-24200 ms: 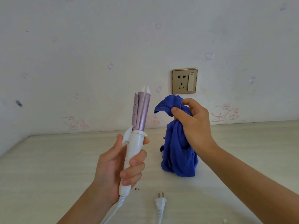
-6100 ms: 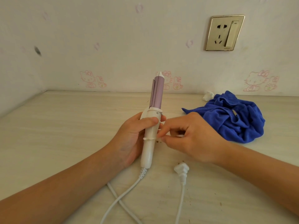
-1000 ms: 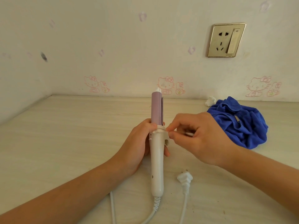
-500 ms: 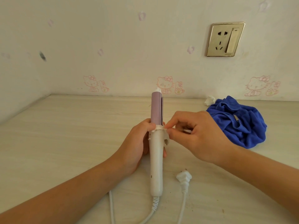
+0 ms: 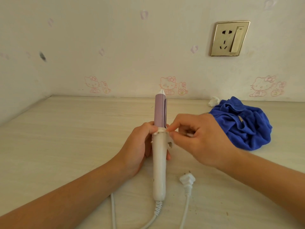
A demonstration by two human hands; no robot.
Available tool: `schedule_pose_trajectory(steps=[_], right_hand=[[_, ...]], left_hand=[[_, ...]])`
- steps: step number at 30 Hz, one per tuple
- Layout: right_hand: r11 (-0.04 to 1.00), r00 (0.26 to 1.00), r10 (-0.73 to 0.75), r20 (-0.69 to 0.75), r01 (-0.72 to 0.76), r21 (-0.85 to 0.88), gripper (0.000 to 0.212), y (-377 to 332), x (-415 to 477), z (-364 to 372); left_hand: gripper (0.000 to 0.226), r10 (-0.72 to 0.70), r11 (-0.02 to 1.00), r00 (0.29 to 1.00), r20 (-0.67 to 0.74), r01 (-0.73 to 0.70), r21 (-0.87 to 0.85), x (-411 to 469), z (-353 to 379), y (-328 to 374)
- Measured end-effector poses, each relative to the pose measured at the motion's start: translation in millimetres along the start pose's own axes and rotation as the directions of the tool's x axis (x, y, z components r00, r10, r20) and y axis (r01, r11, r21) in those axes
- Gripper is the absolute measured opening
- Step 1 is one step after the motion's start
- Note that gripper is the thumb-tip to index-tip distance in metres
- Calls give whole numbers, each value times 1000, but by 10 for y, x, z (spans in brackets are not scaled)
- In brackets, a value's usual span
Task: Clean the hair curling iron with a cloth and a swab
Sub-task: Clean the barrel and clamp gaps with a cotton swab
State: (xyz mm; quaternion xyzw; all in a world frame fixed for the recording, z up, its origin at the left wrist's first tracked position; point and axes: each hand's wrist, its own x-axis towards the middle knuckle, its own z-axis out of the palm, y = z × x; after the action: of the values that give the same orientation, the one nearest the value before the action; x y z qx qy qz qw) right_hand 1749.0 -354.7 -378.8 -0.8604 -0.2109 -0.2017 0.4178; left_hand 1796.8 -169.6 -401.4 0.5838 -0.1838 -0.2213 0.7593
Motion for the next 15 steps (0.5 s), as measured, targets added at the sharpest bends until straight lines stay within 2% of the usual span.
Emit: schedule_pose_trajectory(steps=[2, 5, 6, 10, 13, 15], right_hand=[[1000, 1000, 19, 4, -19, 1, 13, -1, 16, -44], [995, 971, 6, 237, -31, 99, 8, -82, -72, -14], [995, 963, -7, 270, -20, 97, 9, -91, -83, 2], [998, 993, 7, 121, -15, 64, 13, -19, -41, -39], [998, 968, -34, 247, 20, 61, 8, -107, -187, 0], [997, 963, -74, 258, 69, 27, 8, -141, -253, 38]], left_hand=[[37, 6, 1000, 1000, -3, -6, 18, -3, -8, -5], [36, 15, 1000, 998, -56, -14, 22, 2, -23, -28], [37, 13, 1000, 997, -75, -12, 22, 5, -25, -30], [36, 4, 1000, 999, -53, -3, 30, 5, -19, -20], [40, -10, 1000, 996, -92, 11, 2, -9, -23, -22], [43, -22, 999, 997, -80, 19, -38, -12, -16, -20]])
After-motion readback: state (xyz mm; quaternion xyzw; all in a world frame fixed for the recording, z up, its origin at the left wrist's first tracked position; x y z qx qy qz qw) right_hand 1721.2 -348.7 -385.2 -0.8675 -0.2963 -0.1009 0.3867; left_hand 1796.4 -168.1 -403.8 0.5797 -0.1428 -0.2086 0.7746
